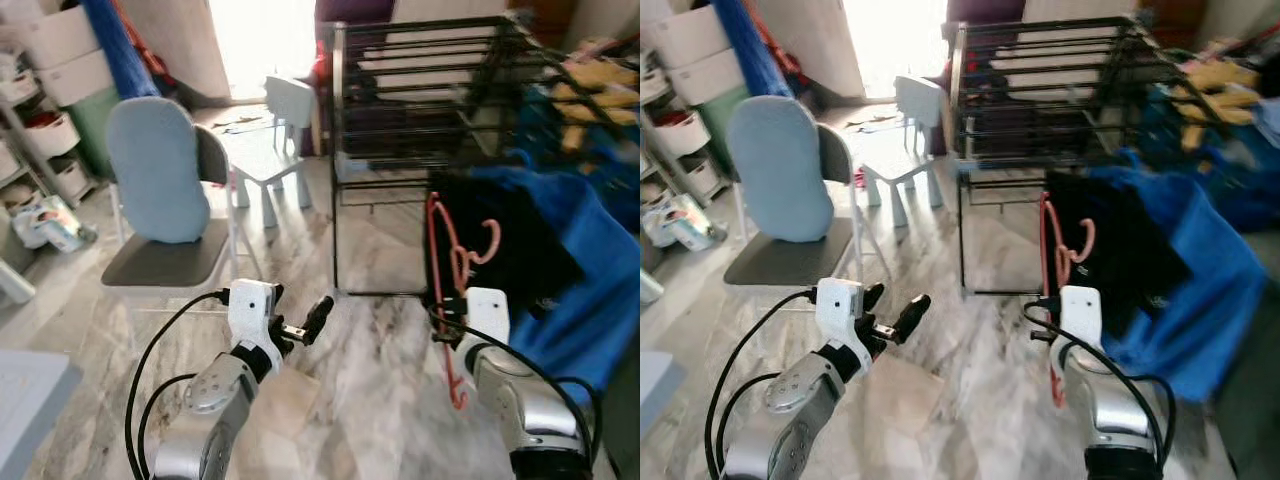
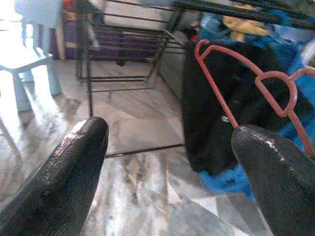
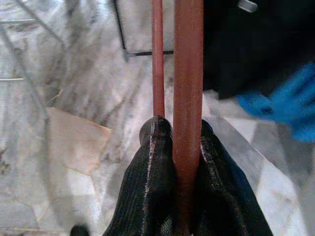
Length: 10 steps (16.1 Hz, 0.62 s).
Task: Hang hanger
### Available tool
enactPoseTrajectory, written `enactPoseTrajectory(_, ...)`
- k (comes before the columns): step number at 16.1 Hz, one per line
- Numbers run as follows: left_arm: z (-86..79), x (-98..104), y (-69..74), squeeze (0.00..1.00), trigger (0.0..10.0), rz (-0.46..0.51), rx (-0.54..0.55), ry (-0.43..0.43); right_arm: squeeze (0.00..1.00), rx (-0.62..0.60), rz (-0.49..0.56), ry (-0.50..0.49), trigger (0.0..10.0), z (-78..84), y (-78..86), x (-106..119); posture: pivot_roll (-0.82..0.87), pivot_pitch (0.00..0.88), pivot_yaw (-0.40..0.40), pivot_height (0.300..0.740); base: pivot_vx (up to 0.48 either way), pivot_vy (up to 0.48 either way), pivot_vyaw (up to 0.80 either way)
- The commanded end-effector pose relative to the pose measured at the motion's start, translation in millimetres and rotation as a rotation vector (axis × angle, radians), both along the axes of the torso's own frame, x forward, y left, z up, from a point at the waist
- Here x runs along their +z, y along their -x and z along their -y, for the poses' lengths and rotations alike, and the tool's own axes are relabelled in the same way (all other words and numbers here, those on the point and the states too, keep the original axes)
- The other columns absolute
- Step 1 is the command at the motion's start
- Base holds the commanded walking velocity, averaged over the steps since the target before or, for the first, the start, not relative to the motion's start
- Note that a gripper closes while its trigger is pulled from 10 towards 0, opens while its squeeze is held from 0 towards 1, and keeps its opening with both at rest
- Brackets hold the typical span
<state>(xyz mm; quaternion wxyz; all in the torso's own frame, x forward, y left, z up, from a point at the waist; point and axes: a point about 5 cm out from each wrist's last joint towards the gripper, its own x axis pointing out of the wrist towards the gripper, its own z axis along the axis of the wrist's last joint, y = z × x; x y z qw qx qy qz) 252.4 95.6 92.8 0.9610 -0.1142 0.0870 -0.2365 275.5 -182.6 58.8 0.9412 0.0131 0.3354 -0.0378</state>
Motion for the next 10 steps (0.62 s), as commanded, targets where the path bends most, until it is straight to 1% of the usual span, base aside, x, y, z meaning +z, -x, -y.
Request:
enactPoseTrajectory(1, -7.9, 0.3, -2.2, 0.00, 10.0, -0.004, 0.027, -0.025, 0.00, 0.060, 0.018, -0.025, 10.0, -13.4, -5.6, 6.7, -0.13, 0.000, 0.037, 0.740, 0.368, 0.307, 0.00)
enactPoseTrajectory(4, -7.1, 0.5, -2.3, 0.00, 10.0, -0.003, 0.025, -0.025, 0.00, 0.094, -0.001, -0.046, 10.0, -18.3, -5.1, 5.8, -0.12, 0.000, 0.035, 0.740, 0.355, 0.323, 0.00)
enactPoseTrajectory(10, -7.8, 0.0, -2.8, 0.00, 10.0, -0.005, 0.035, -0.035, 0.00, 0.128, -0.003, -0.036, 10.0, -21.2, -5.9, 6.7, -0.12, 0.000, 0.032, 0.740, 0.349, 0.330, 0.00)
